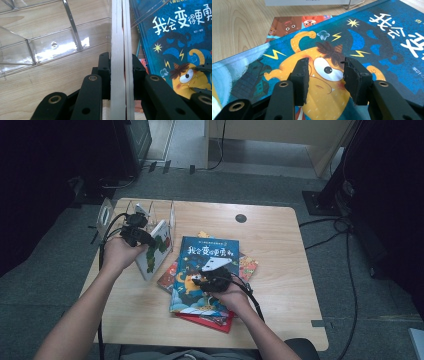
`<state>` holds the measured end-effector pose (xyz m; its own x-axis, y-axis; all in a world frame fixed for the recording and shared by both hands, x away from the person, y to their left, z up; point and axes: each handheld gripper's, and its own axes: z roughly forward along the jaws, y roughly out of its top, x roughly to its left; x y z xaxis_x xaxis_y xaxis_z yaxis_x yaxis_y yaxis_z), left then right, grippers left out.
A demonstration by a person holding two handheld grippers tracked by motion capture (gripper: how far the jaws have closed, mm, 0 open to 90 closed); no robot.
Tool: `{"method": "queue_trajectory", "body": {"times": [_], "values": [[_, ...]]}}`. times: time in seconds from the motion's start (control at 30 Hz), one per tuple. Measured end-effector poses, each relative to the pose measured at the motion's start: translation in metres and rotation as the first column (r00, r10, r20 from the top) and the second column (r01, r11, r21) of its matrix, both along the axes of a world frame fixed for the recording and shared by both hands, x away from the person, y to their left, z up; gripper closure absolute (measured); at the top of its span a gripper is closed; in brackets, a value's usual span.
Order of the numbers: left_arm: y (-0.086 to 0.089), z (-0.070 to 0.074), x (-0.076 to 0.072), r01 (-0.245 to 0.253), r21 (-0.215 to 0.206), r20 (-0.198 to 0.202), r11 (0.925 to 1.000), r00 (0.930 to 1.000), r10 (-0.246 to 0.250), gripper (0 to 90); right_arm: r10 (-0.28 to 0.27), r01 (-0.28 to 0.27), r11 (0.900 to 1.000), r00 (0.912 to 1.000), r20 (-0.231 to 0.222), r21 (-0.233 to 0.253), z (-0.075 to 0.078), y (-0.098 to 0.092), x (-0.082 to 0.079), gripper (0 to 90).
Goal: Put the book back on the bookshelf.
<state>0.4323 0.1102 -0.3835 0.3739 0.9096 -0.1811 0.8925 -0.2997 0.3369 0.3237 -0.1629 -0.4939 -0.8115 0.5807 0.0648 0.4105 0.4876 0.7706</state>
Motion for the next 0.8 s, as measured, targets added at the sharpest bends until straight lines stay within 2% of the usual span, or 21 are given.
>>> {"method": "queue_trajectory", "body": {"times": [0.13, 0.27, 0.4, 0.57, 0.7, 0.8], "values": [[0.002, 0.0, 0.003, -0.005, -0.007, -0.008, 1.0, 1.0, 0.005, 77.2, -0.001, 0.001, 1.0, 1.0, 0.003, -0.002, 0.0, 0.0, 0.0, 55.6], [0.0, 0.0, 0.006, 0.003, 0.002, -0.015, 1.0, 0.9999, -0.003, 77.0, -0.002, 0.002, 1.0, 1.0, 0.006, -0.002, 0.0, 0.0, 0.001, 55.7], [-0.004, -0.002, 0.009, 0.028, 0.021, -0.059, 0.9994, 0.9979, -0.026, 76.2, -0.004, 0.004, 1.0, 1.0, 0.006, -0.001, 0.0, 0.0, 0.001, 55.8], [-0.007, -0.002, 0.013, 0.035, 0.025, -0.089, 0.9991, 0.9955, -0.033, 75.2, -0.004, 0.004, 1.0, 1.0, 0.006, -0.001, 0.0, 0.0, 0.001, 55.8], [-0.007, 0.002, 0.016, 0.023, 0.008, -0.092, 0.9997, 0.9955, -0.022, 74.0, -0.003, 0.003, 1.0, 1.0, 0.008, -0.003, 0.0, 0.0, 0.001, 55.8], [-0.01, 0.004, 0.017, 0.031, 0.038, -0.092, 0.9988, 0.9954, -0.028, 76.3, -0.003, 0.003, 1.0, 1.0, 0.007, -0.002, 0.0, 0.0, 0.001, 55.8]]}}
